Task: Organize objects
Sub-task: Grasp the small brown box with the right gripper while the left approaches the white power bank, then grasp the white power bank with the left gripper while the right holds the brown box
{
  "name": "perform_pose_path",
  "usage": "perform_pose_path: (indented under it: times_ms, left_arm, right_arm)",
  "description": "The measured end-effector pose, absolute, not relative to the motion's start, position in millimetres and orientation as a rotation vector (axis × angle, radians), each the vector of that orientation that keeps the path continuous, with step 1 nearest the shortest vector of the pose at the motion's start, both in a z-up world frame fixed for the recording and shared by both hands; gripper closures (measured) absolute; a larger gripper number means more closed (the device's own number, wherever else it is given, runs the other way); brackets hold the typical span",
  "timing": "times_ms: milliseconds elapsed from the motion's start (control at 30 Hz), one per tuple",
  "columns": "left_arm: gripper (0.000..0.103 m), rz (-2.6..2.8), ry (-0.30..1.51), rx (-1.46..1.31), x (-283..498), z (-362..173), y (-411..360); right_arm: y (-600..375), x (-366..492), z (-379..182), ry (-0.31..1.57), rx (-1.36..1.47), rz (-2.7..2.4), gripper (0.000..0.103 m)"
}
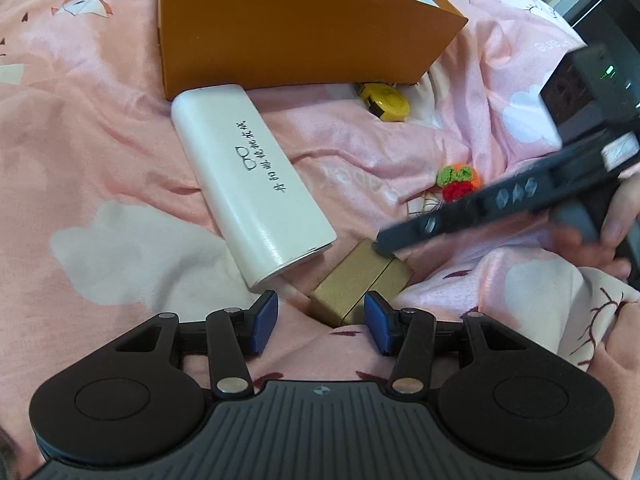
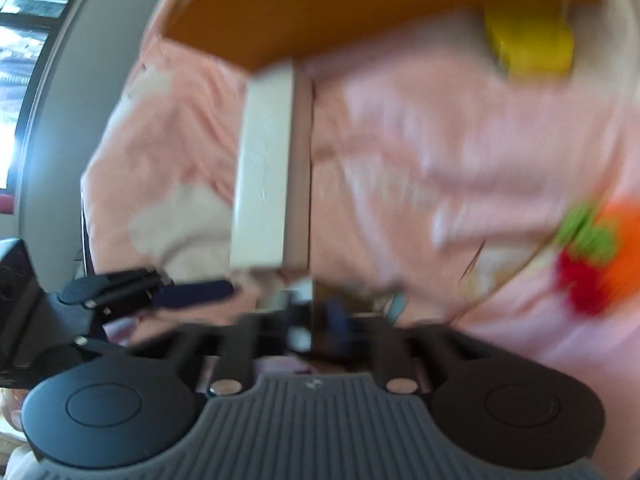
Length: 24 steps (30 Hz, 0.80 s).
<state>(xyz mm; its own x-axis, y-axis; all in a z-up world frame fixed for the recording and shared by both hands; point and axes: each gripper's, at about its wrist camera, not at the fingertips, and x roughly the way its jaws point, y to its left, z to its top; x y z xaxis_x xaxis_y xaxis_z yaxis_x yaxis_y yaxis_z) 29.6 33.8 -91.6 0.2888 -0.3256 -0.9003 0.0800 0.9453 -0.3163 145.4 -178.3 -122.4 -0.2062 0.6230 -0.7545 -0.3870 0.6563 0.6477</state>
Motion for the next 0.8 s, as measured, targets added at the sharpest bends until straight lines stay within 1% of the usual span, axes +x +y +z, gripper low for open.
perform_pose_path:
  times_ms: [33, 67, 133, 167, 200, 233, 267, 367, 467, 500, 667, 800]
  left_arm:
    - [0.048, -0.286, 1.255, -0.235, 30, -93, 33]
    - [0.05, -0.296, 1.261, -0.24, 30, -94, 32]
    - [0.052, -0.318, 1.259, -0.237, 28, -93, 29]
    - [0.053, -0.332, 1.26, -0.237, 26, -92, 28]
    - [0.053, -0.344, 1.263, -0.231, 25, -91, 26]
    - [0.053, -0.352, 1.268, -0.219, 24, -90, 24]
    - [0.053, -0.359, 1.272, -0.207, 23, -89, 23]
    - [0.053, -0.354, 1.277, -0.214, 22, -85, 27]
    - [0.051, -0.349, 1.269, -0.206, 19, -80, 30]
    - [0.05, -0.349, 1.266, -0.195, 19, -79, 30]
    - [0.05, -0.34, 1.282, -0.168, 18, -81, 30]
    - [0.049, -0.335, 1.286, -0.169, 18, -84, 33]
  right_arm:
    - [-181, 149, -116, 1.498, 0.181, 0.92, 0.101]
    - [-181, 152, -112, 1.483, 0.145, 0.907, 0.096]
    - [-179, 151, -109, 1.475, 0.072, 0.912, 0.095]
    - [-177, 149, -109, 1.486, 0.065, 0.927, 0.089]
    - [-174, 147, -109, 1.496, 0.067, 0.935, 0.071]
    - [-171, 144, -108, 1.5, 0.063, 0.942, 0.059]
    - [-164, 139, -105, 1.492, 0.048, 0.945, 0.044]
    - [-140, 125, -97, 1.455, -0.069, 0.954, 0.042]
    - [-116, 113, -94, 1.441, -0.197, 0.952, 0.032]
    - [-111, 110, -94, 1.445, -0.228, 0.957, 0.03]
    - [-96, 108, -105, 1.494, -0.288, 0.957, 0.03]
    - [-94, 113, -119, 1.554, -0.248, 0.954, 0.031]
